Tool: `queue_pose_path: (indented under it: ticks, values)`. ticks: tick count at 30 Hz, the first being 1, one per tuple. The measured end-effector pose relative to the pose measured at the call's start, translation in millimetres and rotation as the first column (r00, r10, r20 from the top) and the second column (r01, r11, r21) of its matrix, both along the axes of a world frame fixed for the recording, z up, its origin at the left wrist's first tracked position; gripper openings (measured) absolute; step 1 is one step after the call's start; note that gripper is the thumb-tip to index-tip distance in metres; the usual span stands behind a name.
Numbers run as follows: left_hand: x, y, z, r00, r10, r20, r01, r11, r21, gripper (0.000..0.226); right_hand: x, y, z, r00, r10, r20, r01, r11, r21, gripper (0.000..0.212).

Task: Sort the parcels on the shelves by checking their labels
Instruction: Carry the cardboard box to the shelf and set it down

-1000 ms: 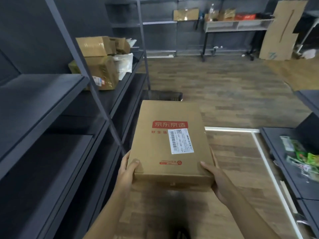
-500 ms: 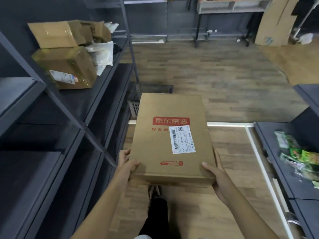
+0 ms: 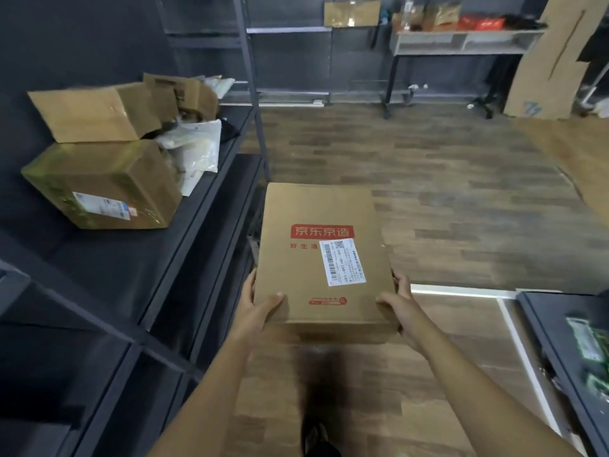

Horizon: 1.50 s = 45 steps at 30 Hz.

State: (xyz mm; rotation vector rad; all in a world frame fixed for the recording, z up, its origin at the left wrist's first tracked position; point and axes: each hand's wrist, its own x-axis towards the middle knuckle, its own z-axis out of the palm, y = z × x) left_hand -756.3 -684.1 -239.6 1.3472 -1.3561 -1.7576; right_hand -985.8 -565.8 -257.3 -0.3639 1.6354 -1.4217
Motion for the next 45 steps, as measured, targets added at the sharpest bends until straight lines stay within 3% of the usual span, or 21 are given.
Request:
queue_pose_path:
  ticks: [7,17,23,28,32,36,41,45]
  values:
    - [-12.7,-59.9,-5.0,0.999,0.052,0.001,-0.052,0.998,0.017,0.071,-18.3,-75.4,-8.9,0.997,0.041,-0.061,-0.038,0.998,0.046,0.067]
    - [-47.0,-106.3,-12.7,0.956,0.292,-0.012,-0.292,0.956,0.012,0.068,-68.5,-178.4,-12.2,0.959,0.263,-0.104,-0.261,0.965,0.034,0.065]
    - [-95.1,-127.0,-8.1,0.898,0.436,-0.058,-0.437,0.900,-0.004,0.066,-122.2,-245.0,-5.2,0.892,0.437,-0.119,-0.438,0.899,0.021,0.063]
    - [-128.6,-126.3,-2.3,0.812,0.577,-0.086,-0.580,0.814,-0.017,0.063,-154.0,-281.2,7.0,0.803,0.579,-0.142,-0.585,0.811,0.004,0.055]
    - [-130.2,-107.9,-1.4,0.713,0.698,-0.069,-0.700,0.714,-0.023,0.067,-151.0,-305.7,6.5,0.673,0.727,-0.139,-0.733,0.680,0.011,0.060]
    - [-114.0,-81.6,1.3,0.580,0.813,-0.051,-0.815,0.579,-0.029,0.065,-117.3,-317.6,3.8,0.535,0.835,-0.126,-0.841,0.541,0.019,0.062]
    - [-90.0,-50.8,3.7,0.395,0.918,-0.042,-0.918,0.394,-0.034,0.080,-63.0,-328.5,13.0,0.329,0.938,-0.111,-0.943,0.333,0.022,0.061]
    - [-74.7,-44.5,3.2,0.289,0.955,-0.068,-0.956,0.285,-0.068,0.073,-25.8,-341.2,24.1,0.237,0.962,-0.132,-0.971,0.237,-0.020,0.058]
